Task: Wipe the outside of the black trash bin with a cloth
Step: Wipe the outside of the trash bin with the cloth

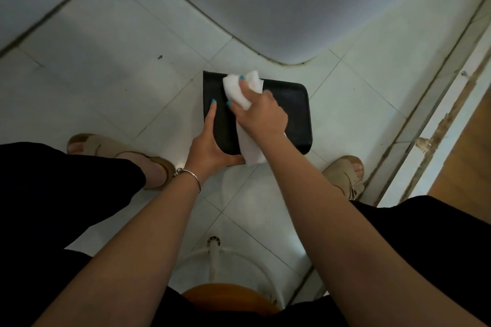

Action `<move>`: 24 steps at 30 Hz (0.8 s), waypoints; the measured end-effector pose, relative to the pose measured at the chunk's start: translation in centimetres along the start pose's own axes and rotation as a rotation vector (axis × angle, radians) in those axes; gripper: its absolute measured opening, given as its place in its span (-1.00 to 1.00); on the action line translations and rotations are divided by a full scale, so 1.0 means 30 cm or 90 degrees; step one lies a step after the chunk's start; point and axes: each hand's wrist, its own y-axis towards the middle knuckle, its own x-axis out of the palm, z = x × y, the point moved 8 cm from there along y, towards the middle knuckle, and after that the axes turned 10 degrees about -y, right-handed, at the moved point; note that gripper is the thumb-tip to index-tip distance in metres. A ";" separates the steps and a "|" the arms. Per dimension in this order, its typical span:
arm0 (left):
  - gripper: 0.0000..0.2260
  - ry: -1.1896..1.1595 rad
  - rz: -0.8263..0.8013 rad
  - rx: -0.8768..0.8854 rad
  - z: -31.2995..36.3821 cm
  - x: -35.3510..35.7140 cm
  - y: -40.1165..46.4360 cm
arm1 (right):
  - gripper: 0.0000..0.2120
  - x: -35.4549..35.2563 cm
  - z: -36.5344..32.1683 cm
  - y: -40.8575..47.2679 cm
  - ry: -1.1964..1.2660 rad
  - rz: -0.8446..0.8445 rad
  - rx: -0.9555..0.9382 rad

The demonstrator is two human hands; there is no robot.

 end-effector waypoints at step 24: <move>0.24 0.009 -0.004 0.002 0.019 0.001 -0.008 | -0.46 -0.079 0.339 0.054 -0.012 -0.006 0.149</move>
